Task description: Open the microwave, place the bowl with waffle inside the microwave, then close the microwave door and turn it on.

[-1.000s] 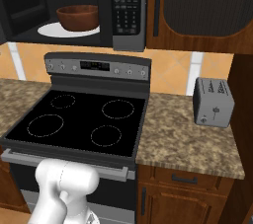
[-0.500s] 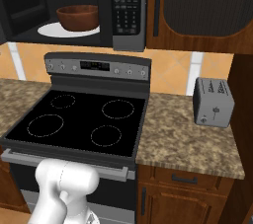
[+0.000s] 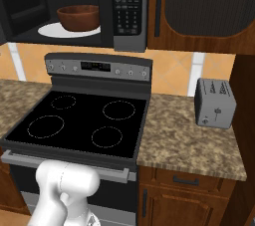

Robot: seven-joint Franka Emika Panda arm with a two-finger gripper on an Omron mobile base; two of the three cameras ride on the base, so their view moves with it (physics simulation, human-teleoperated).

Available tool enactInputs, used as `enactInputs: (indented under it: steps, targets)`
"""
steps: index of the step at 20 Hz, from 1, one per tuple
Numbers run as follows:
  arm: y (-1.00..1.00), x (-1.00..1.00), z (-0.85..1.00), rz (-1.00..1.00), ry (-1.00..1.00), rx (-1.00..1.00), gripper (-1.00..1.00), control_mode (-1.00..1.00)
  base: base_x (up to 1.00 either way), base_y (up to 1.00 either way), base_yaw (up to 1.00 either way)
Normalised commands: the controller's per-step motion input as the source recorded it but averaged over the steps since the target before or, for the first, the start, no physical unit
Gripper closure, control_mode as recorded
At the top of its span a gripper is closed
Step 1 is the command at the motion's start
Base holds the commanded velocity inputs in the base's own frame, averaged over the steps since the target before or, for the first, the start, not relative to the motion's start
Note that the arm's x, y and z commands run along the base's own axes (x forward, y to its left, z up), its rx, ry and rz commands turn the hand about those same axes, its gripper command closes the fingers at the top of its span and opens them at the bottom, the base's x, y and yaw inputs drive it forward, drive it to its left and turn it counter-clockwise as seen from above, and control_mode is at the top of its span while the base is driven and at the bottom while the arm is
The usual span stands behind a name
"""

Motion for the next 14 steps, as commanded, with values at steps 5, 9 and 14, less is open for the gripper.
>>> enactInputs:
  steps: [5, 9, 14]
  targets:
    - [0.66, -0.36, -0.69, 0.0, -0.52, 0.13, -1.0, -1.0, 0.0, 0.0, 0.0]
    - [0.72, -0.01, -0.36, -0.01, -0.42, 0.05, -1.0, -1.0, 0.0, 0.0, 0.0]
    - [0.69, 0.33, -0.04, -0.08, -0.11, 0.0, -1.0, -1.0, 0.0, 0.0, 0.0]
